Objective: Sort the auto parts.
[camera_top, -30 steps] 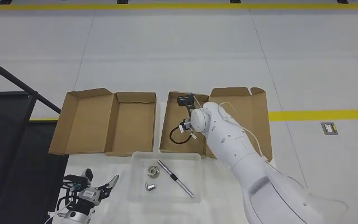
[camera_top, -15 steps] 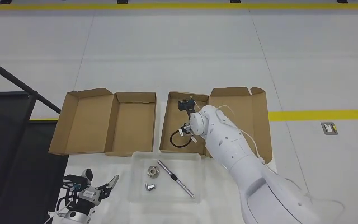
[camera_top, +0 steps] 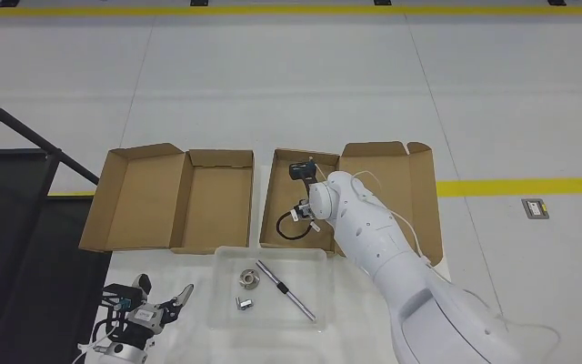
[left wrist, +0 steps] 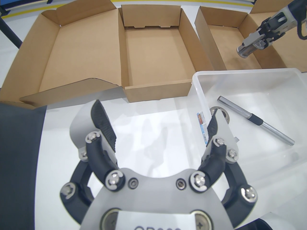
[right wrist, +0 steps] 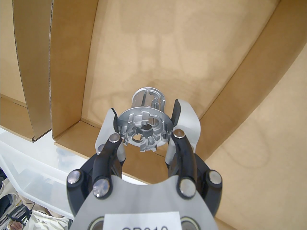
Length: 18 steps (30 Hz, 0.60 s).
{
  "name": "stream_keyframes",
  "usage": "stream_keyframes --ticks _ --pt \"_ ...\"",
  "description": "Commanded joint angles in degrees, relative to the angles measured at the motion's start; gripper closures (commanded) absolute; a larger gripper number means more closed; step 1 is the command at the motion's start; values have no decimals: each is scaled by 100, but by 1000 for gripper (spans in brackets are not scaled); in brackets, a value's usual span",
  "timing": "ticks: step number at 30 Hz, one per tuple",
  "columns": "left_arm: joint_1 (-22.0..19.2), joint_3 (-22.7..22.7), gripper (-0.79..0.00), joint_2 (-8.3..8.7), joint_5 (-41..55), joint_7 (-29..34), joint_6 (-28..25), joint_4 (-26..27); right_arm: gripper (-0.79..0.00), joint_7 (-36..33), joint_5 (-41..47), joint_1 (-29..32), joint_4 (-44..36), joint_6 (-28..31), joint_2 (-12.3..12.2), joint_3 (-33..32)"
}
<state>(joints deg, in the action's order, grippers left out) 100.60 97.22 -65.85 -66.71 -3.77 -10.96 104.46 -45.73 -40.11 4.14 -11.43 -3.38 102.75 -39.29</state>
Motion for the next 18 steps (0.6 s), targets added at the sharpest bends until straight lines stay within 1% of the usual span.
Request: stream_keyframes --ticks 1,8,11,18 --pt "0 0 -785 0 0 0 0 0 -785 1 2 -1 -3 2 -2 -1" --pt "0 0 -785 0 0 0 0 0 -785 43 -1 23 -16 7 -3 -1" --pt "0 0 -785 0 0 0 0 0 -785 199 -48 121 -114 68 -46 -23" --pt "0 0 -785 0 0 0 0 0 -785 167 -237 211 -492 -45 -127 -48"
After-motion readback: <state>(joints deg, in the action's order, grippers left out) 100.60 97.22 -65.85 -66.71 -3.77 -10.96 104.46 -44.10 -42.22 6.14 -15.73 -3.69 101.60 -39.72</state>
